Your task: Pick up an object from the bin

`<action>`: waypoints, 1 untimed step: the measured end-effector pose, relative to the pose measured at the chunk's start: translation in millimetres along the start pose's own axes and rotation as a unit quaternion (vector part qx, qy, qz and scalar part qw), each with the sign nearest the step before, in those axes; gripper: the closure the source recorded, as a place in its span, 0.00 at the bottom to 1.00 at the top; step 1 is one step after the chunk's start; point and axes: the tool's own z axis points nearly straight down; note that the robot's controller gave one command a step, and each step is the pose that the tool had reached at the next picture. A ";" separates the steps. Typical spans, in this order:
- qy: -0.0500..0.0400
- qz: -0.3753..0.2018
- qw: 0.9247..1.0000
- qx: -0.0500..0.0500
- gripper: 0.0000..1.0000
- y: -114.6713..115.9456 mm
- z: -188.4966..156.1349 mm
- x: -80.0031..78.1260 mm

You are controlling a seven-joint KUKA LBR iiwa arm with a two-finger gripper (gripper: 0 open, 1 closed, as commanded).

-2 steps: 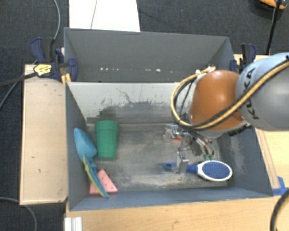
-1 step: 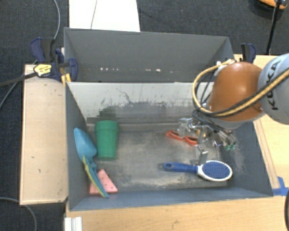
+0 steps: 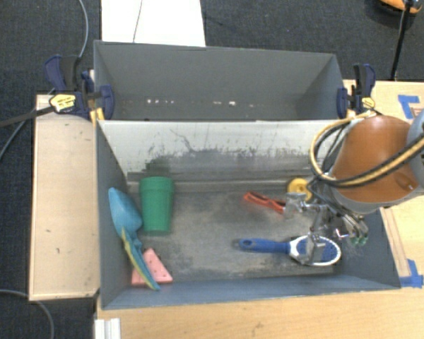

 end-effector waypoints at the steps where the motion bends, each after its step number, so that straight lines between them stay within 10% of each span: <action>1: -0.002 -0.142 0.990 0.001 0.00 -12.1 45.2 14.0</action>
Offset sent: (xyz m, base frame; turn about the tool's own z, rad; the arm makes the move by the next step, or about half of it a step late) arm -0.0132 -0.0069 -0.0562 -0.0504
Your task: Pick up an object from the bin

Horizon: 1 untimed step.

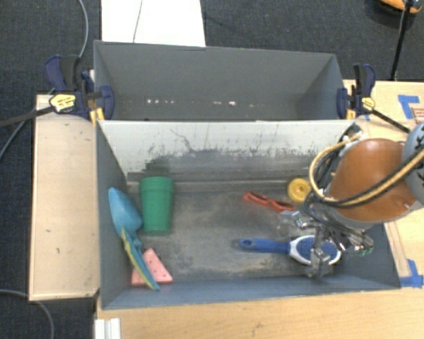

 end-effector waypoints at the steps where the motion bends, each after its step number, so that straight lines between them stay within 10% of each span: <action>1: 0.001 0.118 0.993 -0.001 1.00 7.1 11.0 -2.3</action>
Offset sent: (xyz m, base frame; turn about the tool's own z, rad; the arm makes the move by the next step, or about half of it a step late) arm 0.0000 0.0000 0.0000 0.0000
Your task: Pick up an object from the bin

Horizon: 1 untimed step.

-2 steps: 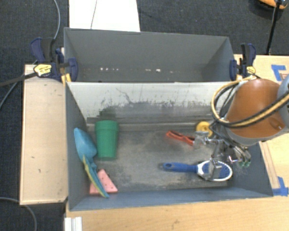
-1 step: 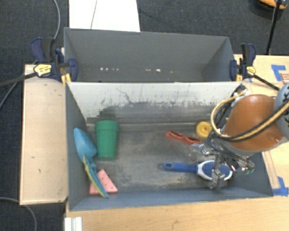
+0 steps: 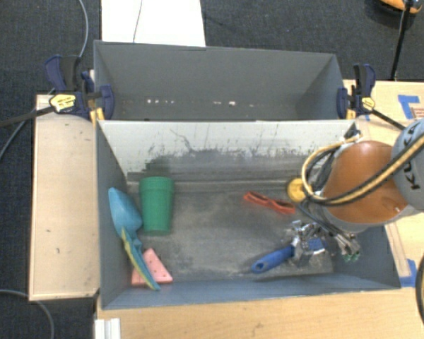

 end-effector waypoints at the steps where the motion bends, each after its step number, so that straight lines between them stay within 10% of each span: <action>1: 0.000 0.000 1.000 0.000 1.00 0.0 0.0 0.0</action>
Offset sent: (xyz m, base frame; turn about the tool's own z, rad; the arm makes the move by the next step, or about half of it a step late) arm 0.0000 -0.0001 0.0752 0.0000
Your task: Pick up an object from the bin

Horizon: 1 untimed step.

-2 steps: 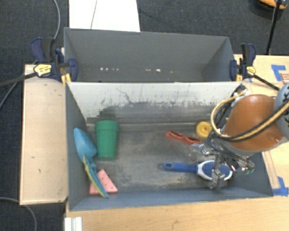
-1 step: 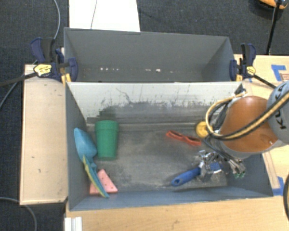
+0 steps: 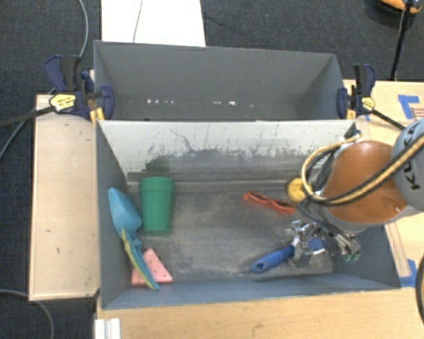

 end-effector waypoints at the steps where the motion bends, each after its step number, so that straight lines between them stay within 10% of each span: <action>1: 0.002 0.000 1.000 -0.001 1.00 0.5 -3.7 1.2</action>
Offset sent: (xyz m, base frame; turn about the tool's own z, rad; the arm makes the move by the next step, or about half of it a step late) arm 0.0000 -0.0001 0.1106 0.0000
